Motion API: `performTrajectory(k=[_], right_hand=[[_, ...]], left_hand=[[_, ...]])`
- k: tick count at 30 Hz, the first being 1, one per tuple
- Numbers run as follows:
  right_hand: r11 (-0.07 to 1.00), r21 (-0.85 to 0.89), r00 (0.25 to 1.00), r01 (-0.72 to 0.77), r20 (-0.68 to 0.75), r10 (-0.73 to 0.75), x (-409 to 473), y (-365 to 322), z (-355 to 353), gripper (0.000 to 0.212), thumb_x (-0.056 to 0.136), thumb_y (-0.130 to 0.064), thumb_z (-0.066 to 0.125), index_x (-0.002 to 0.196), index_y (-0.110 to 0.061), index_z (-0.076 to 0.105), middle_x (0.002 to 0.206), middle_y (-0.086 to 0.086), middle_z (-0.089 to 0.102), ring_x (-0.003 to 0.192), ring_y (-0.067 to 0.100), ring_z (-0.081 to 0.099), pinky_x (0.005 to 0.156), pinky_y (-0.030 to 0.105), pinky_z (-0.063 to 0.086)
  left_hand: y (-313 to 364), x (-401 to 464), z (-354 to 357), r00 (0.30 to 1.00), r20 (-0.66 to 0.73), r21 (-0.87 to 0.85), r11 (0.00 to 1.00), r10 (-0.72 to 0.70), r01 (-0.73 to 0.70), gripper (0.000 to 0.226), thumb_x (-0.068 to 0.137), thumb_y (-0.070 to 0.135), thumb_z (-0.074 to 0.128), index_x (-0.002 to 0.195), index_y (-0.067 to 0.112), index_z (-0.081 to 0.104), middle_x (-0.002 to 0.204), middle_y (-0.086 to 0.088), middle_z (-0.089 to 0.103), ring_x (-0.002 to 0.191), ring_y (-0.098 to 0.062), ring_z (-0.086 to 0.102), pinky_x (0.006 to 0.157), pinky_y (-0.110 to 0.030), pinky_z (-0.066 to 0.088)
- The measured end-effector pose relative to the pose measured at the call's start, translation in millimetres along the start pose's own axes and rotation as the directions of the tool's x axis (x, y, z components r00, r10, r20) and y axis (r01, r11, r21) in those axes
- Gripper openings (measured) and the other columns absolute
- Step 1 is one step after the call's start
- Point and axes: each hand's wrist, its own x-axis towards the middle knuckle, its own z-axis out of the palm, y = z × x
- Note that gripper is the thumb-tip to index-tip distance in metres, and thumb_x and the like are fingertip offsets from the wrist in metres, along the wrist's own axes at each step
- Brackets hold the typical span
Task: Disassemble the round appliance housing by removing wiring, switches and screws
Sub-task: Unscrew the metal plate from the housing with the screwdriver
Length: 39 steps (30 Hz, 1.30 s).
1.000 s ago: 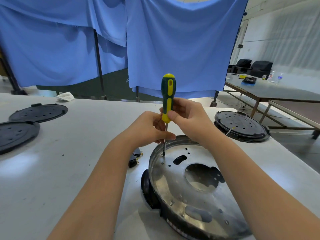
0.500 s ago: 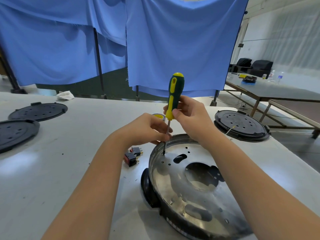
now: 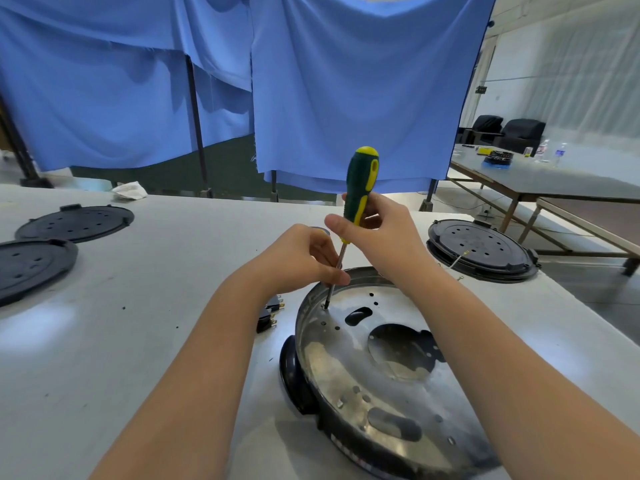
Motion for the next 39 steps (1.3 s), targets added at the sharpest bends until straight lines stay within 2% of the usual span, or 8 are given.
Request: performTrajectory(k=[4,9,14,20,23,29,35,39], right_hand=[[0.998,0.050,1.000,-0.025,0.005,0.025,1,-2,-1,0.041,0.076,-0.031,0.077,0.110,-0.019,0.060,0.068,-0.002,0.053,0.057,0.006,0.050,0.051,0.007,0.039],[0.999,0.045,1.000,-0.021,0.020,0.020,-1,-5,0,0.030,0.077,-0.030,0.075,0.102,-0.021,0.061,0.091,-0.009,0.064,0.077,0.008,0.065,0.062,0.013,0.044],[0.998,0.054,1.000,-0.031,0.001,0.031,-2,-6,1,0.037,0.072,-0.037,0.079,0.100,-0.021,0.060,0.085,-0.011,0.063,0.074,0.002,0.061,0.061,0.011,0.042],[0.979,0.199,0.992,-0.047,0.124,0.022,0,-6,-2,0.031,0.085,-0.005,0.064,0.113,-0.016,0.055,0.091,-0.006,0.071,0.084,0.008,0.068,0.071,0.016,0.054],[0.954,0.287,0.980,-0.088,0.199,0.030,1,-8,-3,0.037,0.085,0.007,0.054,0.112,-0.018,0.053,0.097,-0.006,0.070,0.095,0.011,0.066,0.069,0.014,0.055],[0.998,0.066,0.996,0.011,0.086,-0.017,-2,-6,1,0.030,0.081,-0.033,0.071,0.106,-0.020,0.060,0.094,-0.005,0.066,0.094,0.009,0.061,0.071,0.014,0.042],[0.990,0.139,0.993,0.028,0.112,-0.044,0,-8,-2,0.030,0.080,-0.014,0.074,0.103,-0.018,0.056,0.088,-0.004,0.073,0.083,0.012,0.070,0.074,0.015,0.053],[0.978,0.207,0.980,-0.020,0.196,-0.021,-2,-11,-2,0.030,0.089,-0.007,0.061,0.113,-0.019,0.049,0.105,-0.003,0.070,0.097,0.013,0.068,0.083,0.021,0.054]], left_hand=[[-2,-1,-2,1.000,-0.015,0.014,1.000,-0.007,0.008,0.028,0.064,0.024,0.088,0.075,0.009,0.067,0.058,0.005,0.065,0.050,-0.002,0.059,0.050,-0.010,0.044],[-1,-2,-3,1.000,0.000,0.039,0.999,-0.013,0.013,0.029,0.066,0.026,0.086,0.069,0.014,0.061,0.044,0.015,0.052,0.041,0.001,0.049,0.044,-0.010,0.038],[1,-1,1,1.000,-0.006,0.048,0.999,-0.020,0.020,0.021,0.066,0.032,0.085,0.074,0.018,0.071,0.067,0.001,0.068,0.063,-0.011,0.063,0.069,-0.033,0.055],[2,-4,-9,0.994,0.107,0.007,1.000,-0.012,0.011,0.014,0.079,0.019,0.076,0.087,0.031,0.073,0.093,0.007,0.075,0.085,-0.007,0.069,0.074,-0.015,0.052],[2,-6,-12,0.986,0.163,-0.067,0.997,-0.018,0.029,0.023,0.082,0.005,0.071,0.089,0.026,0.072,0.088,0.006,0.077,0.085,-0.005,0.071,0.075,-0.009,0.052],[1,-3,-5,1.000,0.014,-0.022,1.000,-0.021,0.021,0.018,0.066,0.020,0.086,0.076,0.014,0.073,0.069,0.001,0.074,0.065,-0.007,0.069,0.065,-0.019,0.053],[1,-4,-7,0.997,0.073,-0.012,0.999,-0.035,0.036,0.013,0.073,0.019,0.082,0.083,0.016,0.073,0.077,0.003,0.076,0.071,-0.006,0.070,0.069,-0.015,0.054],[0,-7,-13,0.985,0.167,-0.063,0.996,-0.045,0.056,0.017,0.081,0.005,0.073,0.093,0.017,0.073,0.085,0.003,0.077,0.084,-0.007,0.072,0.071,-0.007,0.051]])
